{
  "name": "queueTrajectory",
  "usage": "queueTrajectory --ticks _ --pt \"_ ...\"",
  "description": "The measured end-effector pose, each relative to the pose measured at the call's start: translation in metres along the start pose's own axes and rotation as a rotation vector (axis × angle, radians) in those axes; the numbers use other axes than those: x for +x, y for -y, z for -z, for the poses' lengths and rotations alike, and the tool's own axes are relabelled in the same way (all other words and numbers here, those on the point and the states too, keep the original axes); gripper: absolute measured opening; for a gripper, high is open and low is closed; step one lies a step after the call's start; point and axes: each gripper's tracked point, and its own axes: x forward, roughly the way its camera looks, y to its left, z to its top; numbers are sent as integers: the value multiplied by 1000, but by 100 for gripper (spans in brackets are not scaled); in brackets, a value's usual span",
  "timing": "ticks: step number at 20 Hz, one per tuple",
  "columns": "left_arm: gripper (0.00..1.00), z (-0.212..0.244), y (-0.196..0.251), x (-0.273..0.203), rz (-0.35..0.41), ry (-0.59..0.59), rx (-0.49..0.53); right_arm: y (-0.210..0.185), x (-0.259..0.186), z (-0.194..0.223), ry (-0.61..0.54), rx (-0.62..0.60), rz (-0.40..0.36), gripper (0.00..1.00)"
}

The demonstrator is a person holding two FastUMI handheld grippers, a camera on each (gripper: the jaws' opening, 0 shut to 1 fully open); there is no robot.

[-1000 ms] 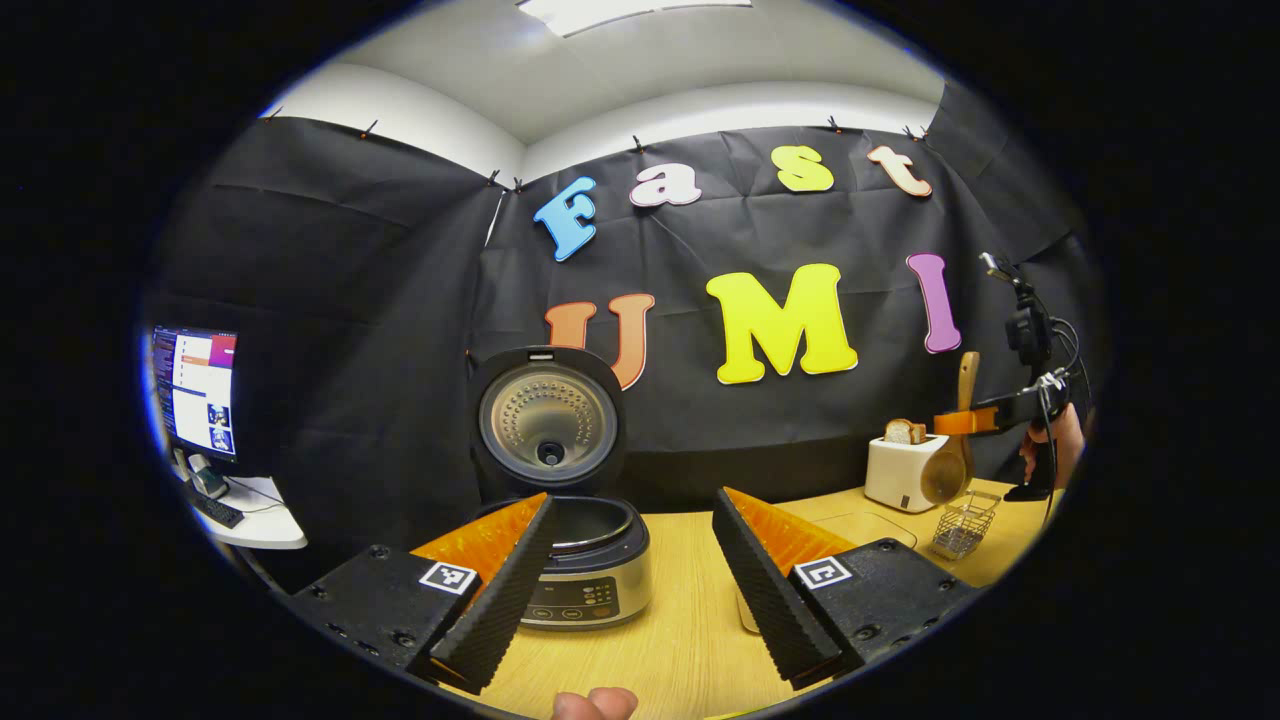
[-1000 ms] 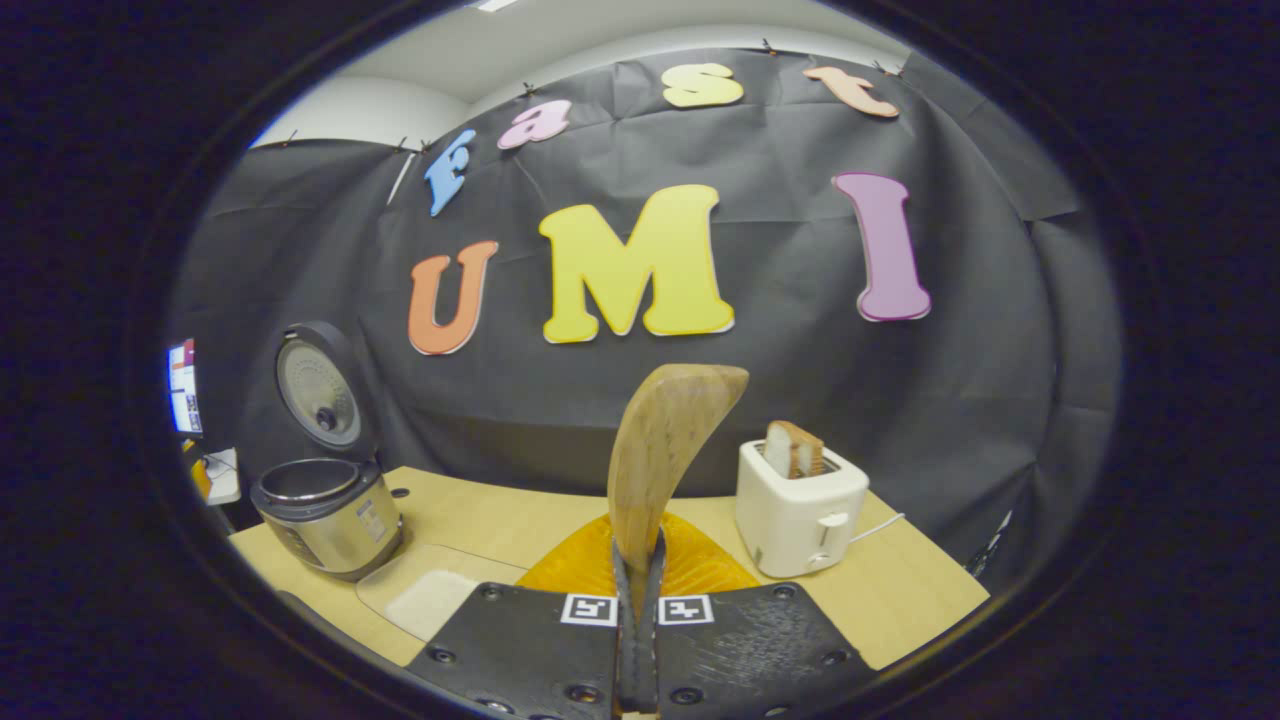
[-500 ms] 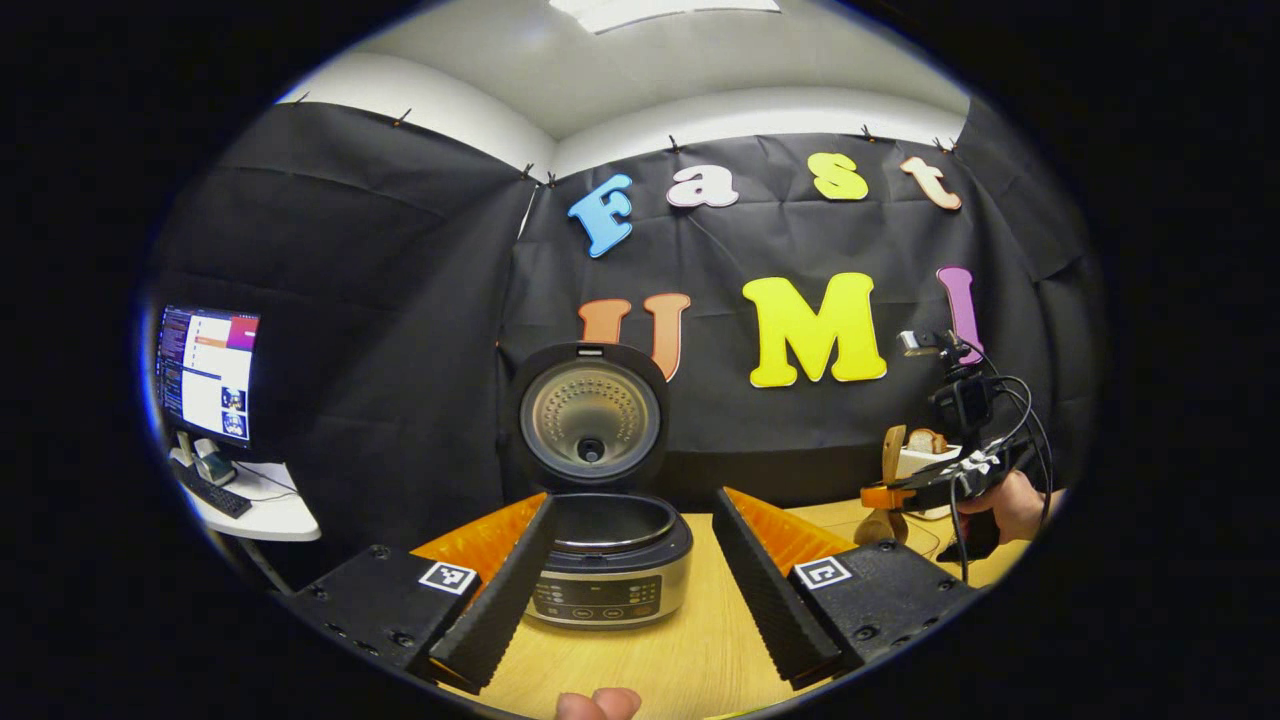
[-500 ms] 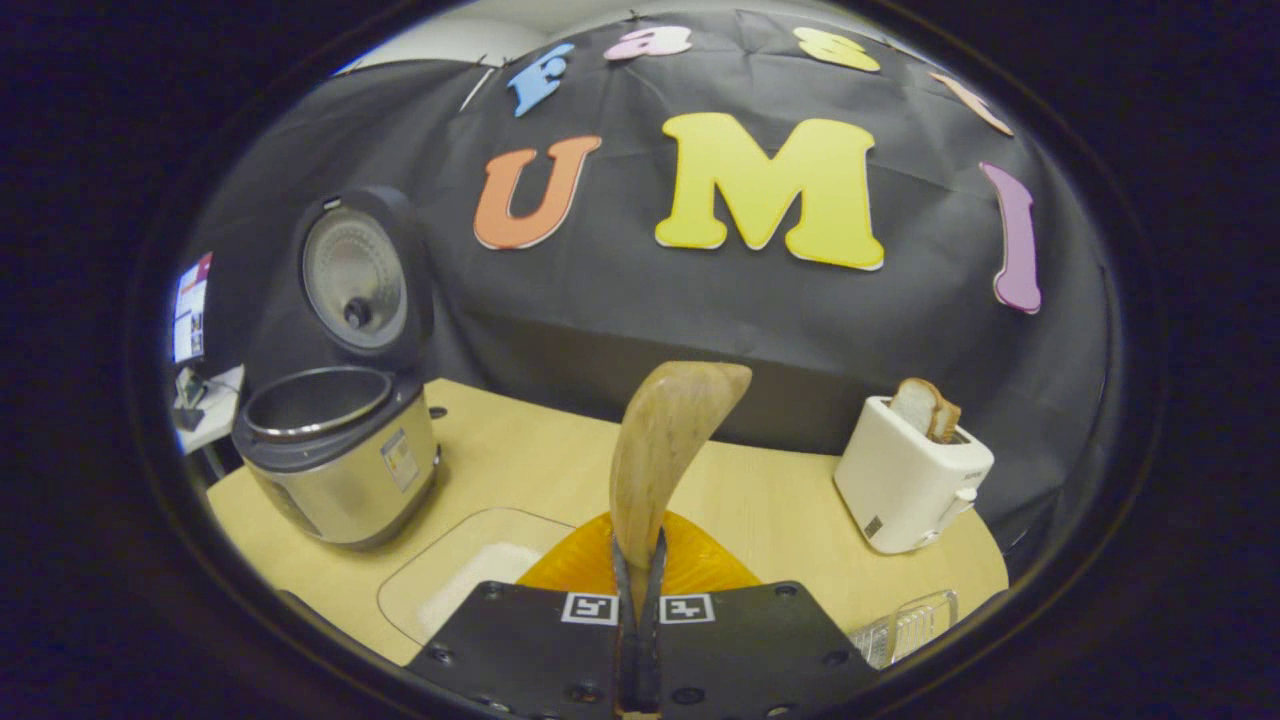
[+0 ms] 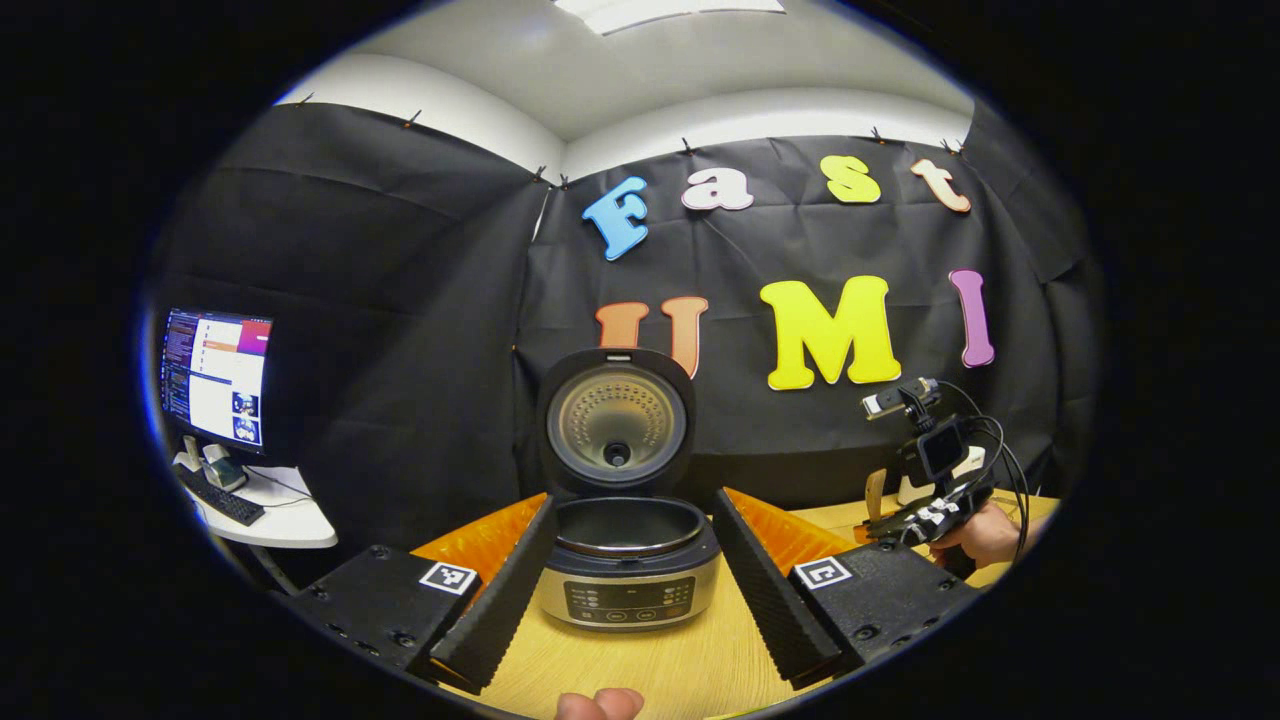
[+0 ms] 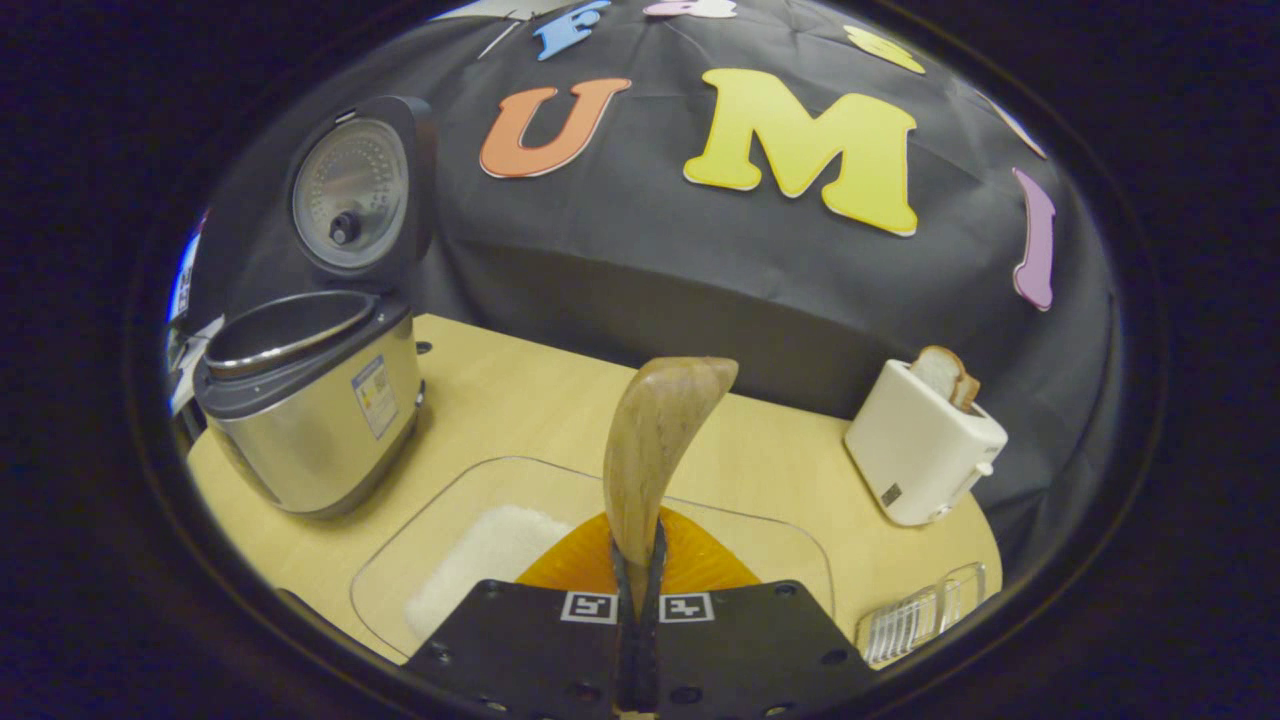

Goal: Close the left gripper, press the button to open the rice cooker; take a wooden spoon from the chopstick holder with the right hand, scoop a spoonful of rice and pour it into the rice cooker, then put the wooden spoon back into the chopstick holder.

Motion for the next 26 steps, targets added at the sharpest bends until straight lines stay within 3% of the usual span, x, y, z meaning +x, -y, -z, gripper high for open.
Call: queueTrajectory --ticks 4,10,19,26 --pt "99 -3 -13 -4 -4 -10 -64 -9 -1 -1 25 131 -61 1" --pt "98 -7 -12 -5 -6 1 -65 0 -1 0 4 445 -149 1" --pt "98 -4 -14 -4 -16 -5 -43 -6 -9 -3 13 606 -205 0" --pt "98 -4 -10 -4 -7 -7 -37 11 -14 9 8 917 -261 0"
